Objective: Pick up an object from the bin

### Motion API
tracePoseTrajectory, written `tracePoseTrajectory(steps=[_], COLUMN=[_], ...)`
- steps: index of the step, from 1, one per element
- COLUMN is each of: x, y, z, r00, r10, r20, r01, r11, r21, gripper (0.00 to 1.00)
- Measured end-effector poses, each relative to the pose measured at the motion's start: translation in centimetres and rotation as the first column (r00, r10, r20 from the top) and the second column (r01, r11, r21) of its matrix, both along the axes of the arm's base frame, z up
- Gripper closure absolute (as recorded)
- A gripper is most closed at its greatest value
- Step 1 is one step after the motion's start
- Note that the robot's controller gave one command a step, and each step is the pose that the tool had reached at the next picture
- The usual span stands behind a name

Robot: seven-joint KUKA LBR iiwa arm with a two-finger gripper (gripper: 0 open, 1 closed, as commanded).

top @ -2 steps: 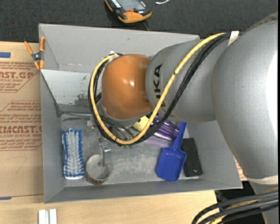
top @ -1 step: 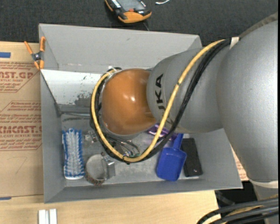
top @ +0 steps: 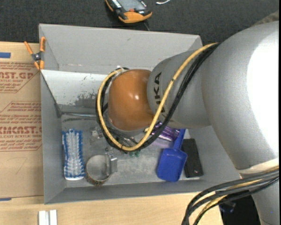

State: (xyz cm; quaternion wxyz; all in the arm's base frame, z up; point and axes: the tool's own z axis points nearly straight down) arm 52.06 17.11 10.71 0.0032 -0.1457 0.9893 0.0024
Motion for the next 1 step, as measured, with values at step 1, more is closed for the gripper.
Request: tracePoseTrajectory(steps=[1], x=[-0.26], y=[0.02], z=[0.11], r00=[1.000], r10=[0.020], r20=[0.000], r01=[-0.020], r11=[1.000], r21=[-0.001], gripper=[0.00])
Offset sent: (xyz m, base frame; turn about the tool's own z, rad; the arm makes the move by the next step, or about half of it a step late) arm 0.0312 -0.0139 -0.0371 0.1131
